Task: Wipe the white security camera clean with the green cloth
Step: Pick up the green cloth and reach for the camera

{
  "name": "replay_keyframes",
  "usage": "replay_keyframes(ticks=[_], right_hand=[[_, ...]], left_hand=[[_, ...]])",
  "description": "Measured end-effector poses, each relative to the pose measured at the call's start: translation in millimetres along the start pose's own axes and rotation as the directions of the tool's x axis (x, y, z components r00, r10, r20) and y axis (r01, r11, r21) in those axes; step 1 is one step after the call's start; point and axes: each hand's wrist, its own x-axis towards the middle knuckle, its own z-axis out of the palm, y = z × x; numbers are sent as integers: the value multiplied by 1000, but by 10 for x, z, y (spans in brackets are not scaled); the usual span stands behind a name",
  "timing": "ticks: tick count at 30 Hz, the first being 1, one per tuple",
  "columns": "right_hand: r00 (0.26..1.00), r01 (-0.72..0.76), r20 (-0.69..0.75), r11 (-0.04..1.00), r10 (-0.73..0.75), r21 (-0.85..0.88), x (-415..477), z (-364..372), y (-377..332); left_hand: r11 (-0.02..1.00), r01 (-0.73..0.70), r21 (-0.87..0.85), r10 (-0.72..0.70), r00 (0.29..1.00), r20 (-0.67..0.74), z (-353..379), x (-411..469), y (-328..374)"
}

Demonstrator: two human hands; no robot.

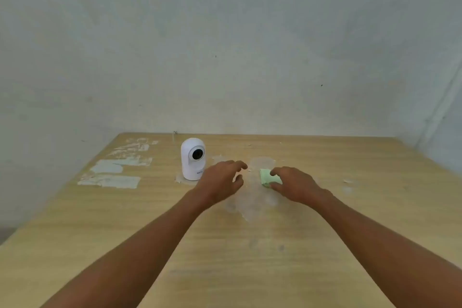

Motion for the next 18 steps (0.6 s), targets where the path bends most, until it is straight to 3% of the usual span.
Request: replay_keyframes(ticks=[6, 12, 15, 18], right_hand=[[994, -35, -105, 999, 31, -33, 162, 280, -15], [940, -88, -336, 995, 68, -46, 291, 447, -33], [887, -13, -450, 981, 100, 193, 333, 454, -215], [865, 142, -484, 861, 131, 488, 358, 413, -514]], left_hand=[[982, 7, -189, -52, 972, -229, 163, -115, -198], [939, -32, -341, -148, 860, -488, 181, -269, -552], [912, 10, -411, -273, 762, -587, 140, -342, -784], [851, 48, -523, -407, 690, -599, 77, -379, -957]])
